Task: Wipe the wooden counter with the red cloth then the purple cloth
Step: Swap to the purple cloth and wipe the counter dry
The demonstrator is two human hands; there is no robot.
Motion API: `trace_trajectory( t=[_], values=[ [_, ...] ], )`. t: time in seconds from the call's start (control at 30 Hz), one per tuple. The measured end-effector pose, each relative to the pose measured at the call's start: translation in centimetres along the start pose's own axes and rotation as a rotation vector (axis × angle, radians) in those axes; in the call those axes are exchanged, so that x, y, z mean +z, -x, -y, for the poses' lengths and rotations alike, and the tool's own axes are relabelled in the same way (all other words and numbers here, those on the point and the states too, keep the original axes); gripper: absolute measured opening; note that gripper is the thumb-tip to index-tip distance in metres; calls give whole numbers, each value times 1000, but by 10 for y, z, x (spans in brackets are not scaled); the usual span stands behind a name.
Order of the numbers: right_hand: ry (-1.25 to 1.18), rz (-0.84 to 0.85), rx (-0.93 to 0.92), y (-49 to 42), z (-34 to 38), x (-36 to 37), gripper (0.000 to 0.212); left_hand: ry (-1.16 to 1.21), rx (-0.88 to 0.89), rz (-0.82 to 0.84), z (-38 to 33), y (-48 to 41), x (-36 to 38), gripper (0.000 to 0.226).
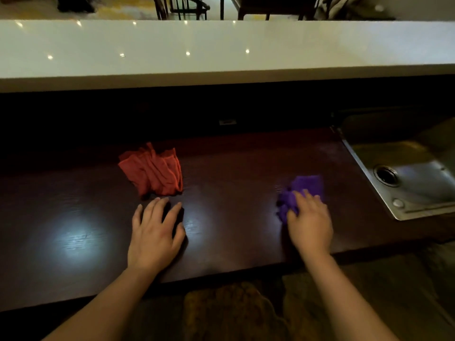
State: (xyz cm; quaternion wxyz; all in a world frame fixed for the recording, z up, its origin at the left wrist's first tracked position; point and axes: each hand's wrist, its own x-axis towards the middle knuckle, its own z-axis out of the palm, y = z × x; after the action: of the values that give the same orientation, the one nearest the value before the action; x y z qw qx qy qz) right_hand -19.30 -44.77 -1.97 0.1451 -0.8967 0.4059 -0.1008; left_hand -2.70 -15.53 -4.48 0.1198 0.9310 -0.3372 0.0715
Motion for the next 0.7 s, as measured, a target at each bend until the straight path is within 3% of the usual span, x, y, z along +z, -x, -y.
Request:
trace_trajectory(
  t=[0.1, 0.17, 0.23, 0.3, 0.43, 0.6, 0.7],
  values=[
    [-34, 82, -307, 53, 24, 18, 53, -51, 104, 8, -3, 1, -2, 48],
    [-32, 136, -460, 59, 1, 12, 57, -56, 122, 12, -7, 2, -4, 48],
    [8, 112, -400, 37, -38, -1, 59, -31, 73, 29, -18, 1, -6, 50],
    [46, 78, -206, 5, -64, -13, 59, 15, -42, 70, -40, -6, -5, 53],
    [93, 54, -25, -24, -38, -12, 54, 120, -211, 198, -92, -24, 8, 59],
    [133, 107, -334, 29, -17, 4, 62, 8, -189, 230, -108, -25, 25, 66],
    [180, 113, -360, 14, -51, -6, 70, 0, -195, 205, -106, -25, 28, 65]
  ],
)
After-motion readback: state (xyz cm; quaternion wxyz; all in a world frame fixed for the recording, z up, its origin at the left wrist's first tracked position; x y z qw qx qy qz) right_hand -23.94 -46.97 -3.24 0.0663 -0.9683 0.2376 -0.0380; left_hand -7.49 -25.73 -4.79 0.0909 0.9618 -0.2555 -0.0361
